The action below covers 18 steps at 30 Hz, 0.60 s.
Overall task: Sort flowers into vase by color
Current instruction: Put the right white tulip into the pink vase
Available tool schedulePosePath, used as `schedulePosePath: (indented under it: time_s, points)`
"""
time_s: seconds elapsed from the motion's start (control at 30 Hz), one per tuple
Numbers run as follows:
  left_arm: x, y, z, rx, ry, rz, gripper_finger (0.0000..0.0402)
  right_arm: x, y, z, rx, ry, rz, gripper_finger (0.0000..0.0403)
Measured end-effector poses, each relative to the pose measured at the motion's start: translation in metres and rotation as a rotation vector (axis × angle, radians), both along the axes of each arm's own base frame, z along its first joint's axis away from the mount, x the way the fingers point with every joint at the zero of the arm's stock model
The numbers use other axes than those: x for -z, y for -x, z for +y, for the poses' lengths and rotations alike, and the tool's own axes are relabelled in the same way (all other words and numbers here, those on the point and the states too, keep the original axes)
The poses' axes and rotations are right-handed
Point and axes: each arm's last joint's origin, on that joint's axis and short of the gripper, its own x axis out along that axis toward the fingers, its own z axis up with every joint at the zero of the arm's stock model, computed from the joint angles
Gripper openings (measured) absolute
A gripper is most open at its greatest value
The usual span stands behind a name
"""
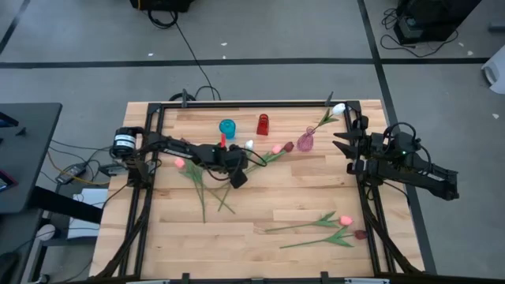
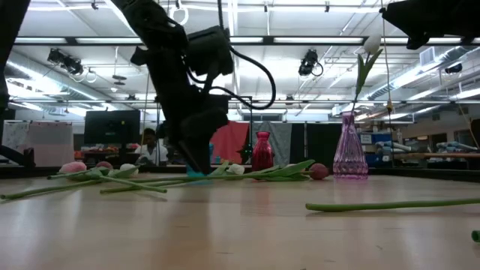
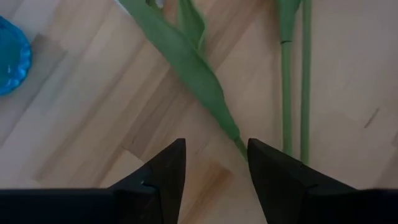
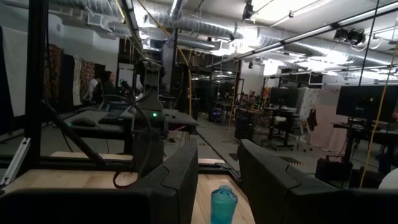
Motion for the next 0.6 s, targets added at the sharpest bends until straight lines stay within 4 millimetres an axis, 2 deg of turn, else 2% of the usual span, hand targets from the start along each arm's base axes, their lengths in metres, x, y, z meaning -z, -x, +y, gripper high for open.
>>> schedulePosePath:
  time_s: [0.17, 0.4, 0.5, 0.6]
  points:
    - [0.013, -0.004, 0.003, -0.054, 0.046, 0.006, 0.0176, 0.000, 0.000, 0.000, 0.000, 0.000, 0.001, 0.0128]
    - [0.014, -0.004, 0.004, -0.056, 0.046, 0.006, 0.0169, 0.000, 0.000, 0.000, 0.001, 0.004, 0.002, 0.0128]
    - [0.015, -0.004, 0.003, -0.055, 0.051, 0.012, 0.0144, 0.000, 0.000, 0.000, 0.001, 0.006, 0.002, 0.0128]
    - [0.015, -0.003, 0.002, -0.052, 0.050, 0.021, 0.0096, 0.000, 0.000, 0.000, 0.001, 0.006, 0.002, 0.0128]
